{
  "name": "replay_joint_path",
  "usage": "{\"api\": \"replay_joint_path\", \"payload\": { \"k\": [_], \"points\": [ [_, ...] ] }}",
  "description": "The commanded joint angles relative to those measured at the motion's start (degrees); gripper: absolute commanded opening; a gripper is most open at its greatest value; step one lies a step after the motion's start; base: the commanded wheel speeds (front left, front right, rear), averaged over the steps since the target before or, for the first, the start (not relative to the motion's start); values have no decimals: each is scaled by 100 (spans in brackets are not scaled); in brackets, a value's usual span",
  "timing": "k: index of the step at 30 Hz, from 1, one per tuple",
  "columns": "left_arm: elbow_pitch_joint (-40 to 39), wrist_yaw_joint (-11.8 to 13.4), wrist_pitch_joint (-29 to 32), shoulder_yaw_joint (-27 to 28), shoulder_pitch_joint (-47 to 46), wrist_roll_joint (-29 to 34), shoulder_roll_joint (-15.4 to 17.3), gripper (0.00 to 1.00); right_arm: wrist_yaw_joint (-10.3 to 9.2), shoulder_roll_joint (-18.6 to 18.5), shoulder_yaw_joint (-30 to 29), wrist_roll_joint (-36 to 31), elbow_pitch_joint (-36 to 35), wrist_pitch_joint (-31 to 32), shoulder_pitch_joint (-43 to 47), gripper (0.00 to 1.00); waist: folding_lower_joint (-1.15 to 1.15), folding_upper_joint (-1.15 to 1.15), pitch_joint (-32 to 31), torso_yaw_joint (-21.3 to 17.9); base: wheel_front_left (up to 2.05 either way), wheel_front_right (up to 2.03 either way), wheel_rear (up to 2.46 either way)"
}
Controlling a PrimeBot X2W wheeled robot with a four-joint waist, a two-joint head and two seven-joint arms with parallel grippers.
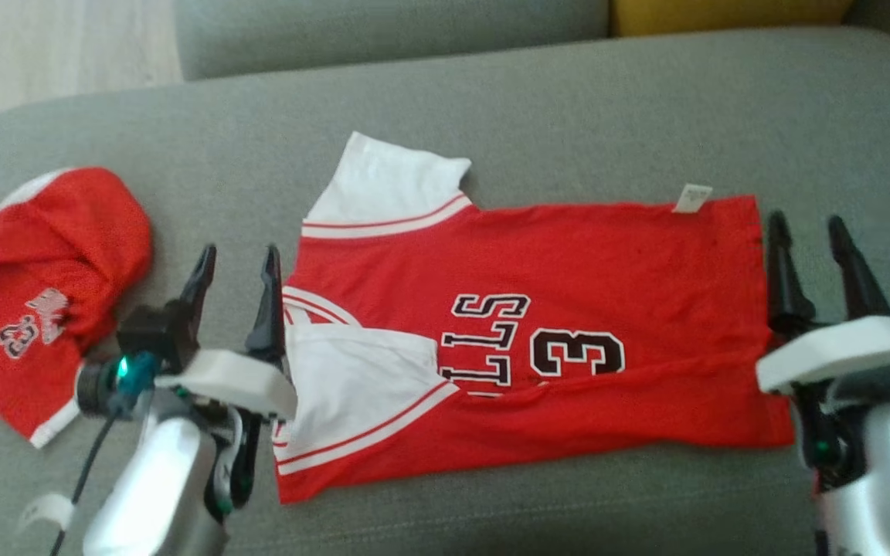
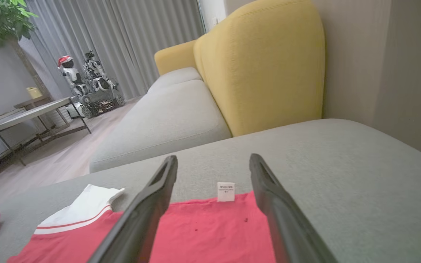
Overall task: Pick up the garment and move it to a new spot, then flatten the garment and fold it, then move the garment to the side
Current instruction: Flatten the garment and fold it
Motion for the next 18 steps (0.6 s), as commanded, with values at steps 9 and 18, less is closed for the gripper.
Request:
{"api": "replay_joint_path", "payload": {
  "k": [9, 18],
  "points": [
    [651, -963, 764, 133, -2052, -39, 707, 100, 37, 93, 936, -236, 71, -455, -1217, 100, 0, 0, 1208, -757, 0, 0, 0],
    [1866, -1680, 2391, -389, -3747, -464, 1332, 100, 37, 115, 1485, 172, 417, -848, -1976, 100, 0, 0, 1847, -1374, 0, 0, 0]
  ]
}}
